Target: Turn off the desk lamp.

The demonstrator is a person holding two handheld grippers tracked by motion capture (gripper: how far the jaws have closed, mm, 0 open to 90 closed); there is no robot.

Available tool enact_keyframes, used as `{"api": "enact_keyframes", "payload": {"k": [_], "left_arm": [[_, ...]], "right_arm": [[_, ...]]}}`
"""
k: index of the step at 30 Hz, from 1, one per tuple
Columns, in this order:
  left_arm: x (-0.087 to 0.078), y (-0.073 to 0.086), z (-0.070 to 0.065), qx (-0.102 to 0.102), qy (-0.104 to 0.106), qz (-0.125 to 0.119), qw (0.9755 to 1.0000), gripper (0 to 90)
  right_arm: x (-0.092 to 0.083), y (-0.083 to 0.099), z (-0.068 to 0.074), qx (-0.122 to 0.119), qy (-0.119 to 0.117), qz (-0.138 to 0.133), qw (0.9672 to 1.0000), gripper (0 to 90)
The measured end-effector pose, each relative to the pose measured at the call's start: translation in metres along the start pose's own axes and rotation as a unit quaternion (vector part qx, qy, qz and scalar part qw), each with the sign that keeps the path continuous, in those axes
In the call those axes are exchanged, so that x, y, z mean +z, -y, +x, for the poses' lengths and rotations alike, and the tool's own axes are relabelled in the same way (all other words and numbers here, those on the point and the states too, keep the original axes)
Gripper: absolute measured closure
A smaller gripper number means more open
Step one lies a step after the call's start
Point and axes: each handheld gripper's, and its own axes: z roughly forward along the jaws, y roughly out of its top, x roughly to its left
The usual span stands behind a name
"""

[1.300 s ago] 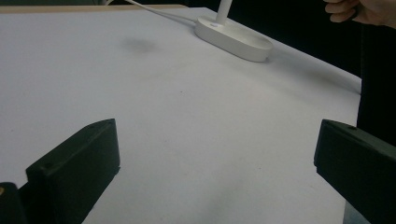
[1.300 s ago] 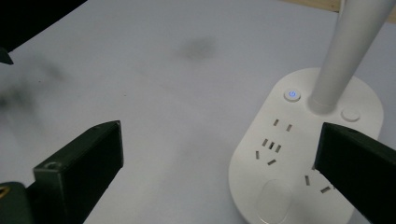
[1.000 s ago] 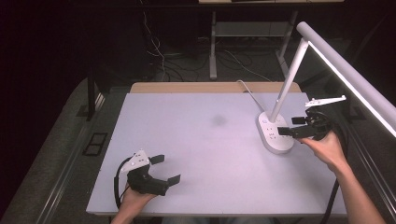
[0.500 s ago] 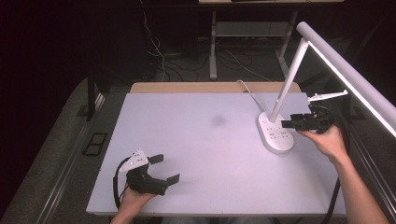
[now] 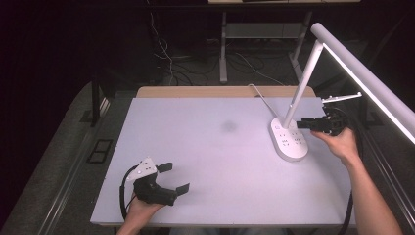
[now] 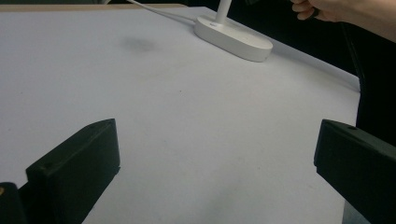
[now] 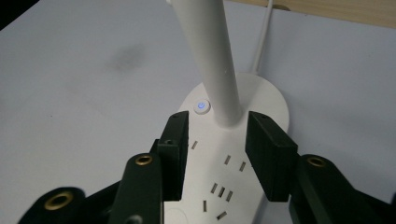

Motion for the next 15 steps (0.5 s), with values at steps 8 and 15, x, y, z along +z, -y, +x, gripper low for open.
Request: {"api": "enact_keyframes", "payload": {"k": [8, 15], "left_arm": [[-0.002, 0.0, 0.001, -0.001, -0.004, -0.001, 1.0, 0.0], [0.0, 0.0, 0.001, -0.003, -0.004, 0.0, 1.0, 0.0]], "right_arm": [[0.013, 0.0, -0.004, 0.0, -0.002, 0.011, 0.9999, 81.3], [0.026, 0.001, -0.013, 0.032, -0.001, 0.01, 0.9995, 89.9]]}}
